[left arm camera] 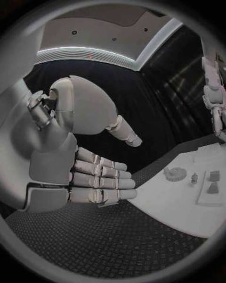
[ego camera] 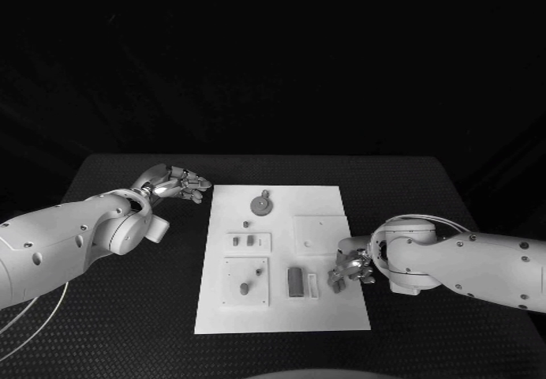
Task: Assemble the parts on the task board
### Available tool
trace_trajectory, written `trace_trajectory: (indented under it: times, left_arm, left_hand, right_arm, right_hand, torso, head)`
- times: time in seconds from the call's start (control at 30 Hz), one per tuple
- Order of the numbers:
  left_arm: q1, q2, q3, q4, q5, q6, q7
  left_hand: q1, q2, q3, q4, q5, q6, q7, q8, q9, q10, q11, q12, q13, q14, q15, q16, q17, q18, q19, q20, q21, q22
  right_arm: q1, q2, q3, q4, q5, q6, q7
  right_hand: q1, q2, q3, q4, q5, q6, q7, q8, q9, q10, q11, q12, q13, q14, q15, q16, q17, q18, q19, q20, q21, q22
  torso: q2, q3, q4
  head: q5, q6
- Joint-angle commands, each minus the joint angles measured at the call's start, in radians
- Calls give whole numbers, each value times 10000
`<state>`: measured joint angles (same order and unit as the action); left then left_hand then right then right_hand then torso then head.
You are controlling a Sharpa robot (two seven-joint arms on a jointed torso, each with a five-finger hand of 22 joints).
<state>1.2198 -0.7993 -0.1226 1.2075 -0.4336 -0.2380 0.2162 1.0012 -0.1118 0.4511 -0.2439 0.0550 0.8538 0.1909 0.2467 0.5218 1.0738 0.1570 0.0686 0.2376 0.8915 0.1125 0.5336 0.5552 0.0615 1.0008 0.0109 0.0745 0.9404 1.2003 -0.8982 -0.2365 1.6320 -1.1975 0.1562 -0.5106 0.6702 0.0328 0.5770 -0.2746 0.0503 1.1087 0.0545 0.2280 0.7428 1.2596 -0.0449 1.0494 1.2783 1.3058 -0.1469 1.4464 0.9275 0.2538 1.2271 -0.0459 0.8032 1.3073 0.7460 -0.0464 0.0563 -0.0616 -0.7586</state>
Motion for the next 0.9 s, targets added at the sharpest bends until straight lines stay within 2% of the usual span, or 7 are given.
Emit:
trace_trajectory:
  times: [0.03, 0.17, 0.33, 0.43, 0.6, 0.8, 0.9]
  left_arm:
    - [8, 7, 3, 27, 49, 53, 94]
    - [8, 2, 2, 29, 49, 52, 89]
    - [8, 2, 1, 39, 49, 70, 83]
    - [8, -7, 1, 42, 49, 82, 69]
    - [8, -6, 0, 47, 49, 84, 72]
    - [8, -6, 0, 48, 49, 86, 78]
    - [8, -8, 0, 49, 49, 90, 77]
  left_hand:
    - [-55, -12, -17, 3, -42, -30, -45, 65, -11, 3, -14, 13, -13, 78, 1, -35, 16, 107, -75, 25, -30, -13]
    - [-56, -13, -17, 3, -42, -30, -45, 66, -12, 3, -14, 13, -14, 79, 1, -38, 19, 107, -75, 25, -30, -13]
    - [-58, -13, -17, 5, -42, -29, -46, 67, -12, 4, -14, 13, -14, 79, 1, -40, 22, 107, -75, 25, -30, -13]
    - [-59, -13, -18, 6, -42, -28, -46, 68, -12, 4, -14, 13, -14, 80, 1, -41, 24, 107, -75, 25, -30, -13]
    - [-63, -14, -19, 8, -43, -29, -46, 68, -13, 4, -14, 13, -15, 80, 1, -44, 28, 107, -75, 25, -30, -13]
    - [-63, -13, -18, 9, -42, -28, -46, 69, -13, 4, -14, 12, -15, 81, 1, -47, 31, 107, -74, 25, -30, -13]
    - [-65, -15, -20, 9, -44, -27, -46, 70, -14, 4, -14, 12, -15, 82, 1, -48, 33, 107, -75, 25, -30, -14]
  right_arm:
    - [-25, -66, -52, -116, -532, 398, -348]
    - [22, -75, -53, -141, -1321, 663, -388]
    - [26, -27, -53, -114, -2458, 937, -397]
    - [26, 16, -54, -80, -2885, 1080, -400]
    - [26, 86, -54, -3, -3428, 1224, -400]
    - [25, 189, -55, 58, -3591, 1409, -403]
    - [25, 208, -55, 90, -3435, 1461, -404]
  right_hand:
    - [12, -132, 50, -24, -2, -11, 90, -72, -13, 25, -19, -30, -10, -41, -40, 18, -4, 80, 25, 7, 36, 170]
    - [-126, -308, 60, 92, -1, -40, 102, -95, -26, -52, -7, -154, -72, -72, -32, -12, -79, 80, 18, 14, 8, 160]
    - [-360, -666, 117, 390, 1, -85, 116, -128, -44, -156, 6, -295, -137, -113, -22, -60, -178, 80, 5, 10, -42, 146]
    - [-493, -1029, 252, 686, -2, -131, 128, -155, -54, -267, 15, -454, -215, -144, -16, -102, -260, 80, 0, -9, -80, 142]
    - [-474, -1315, 387, 852, -2, -230, 159, -204, -67, -346, 43, -546, -255, -183, 7, -148, -358, 80, -7, -17, -104, 153]
    - [-299, -1374, 476, 801, -2, -360, 203, -271, -89, -382, 84, -563, -255, -187, 43, -171, -368, 80, -20, -20, -116, 166]
    - [-68, -1222, 488, 567, 0, -428, 236, -305, -102, -394, 115, -561, -250, -183, 75, -178, -370, 80, -26, -12, -110, 181]
  torso:
    - [2, 4, 2]
    - [3, -2, -4]
    - [1, -1, 1]
    - [2, -2, 7]
    - [0, -5, 5]
    - [4, -5, 5]
    - [5, -5, 7]
  head:
    - [-7, 3]
    - [-6, -4]
    - [-21, 7]
    - [-26, -5]
    - [-33, -7]
    - [-50, -27]
    - [-68, -42]
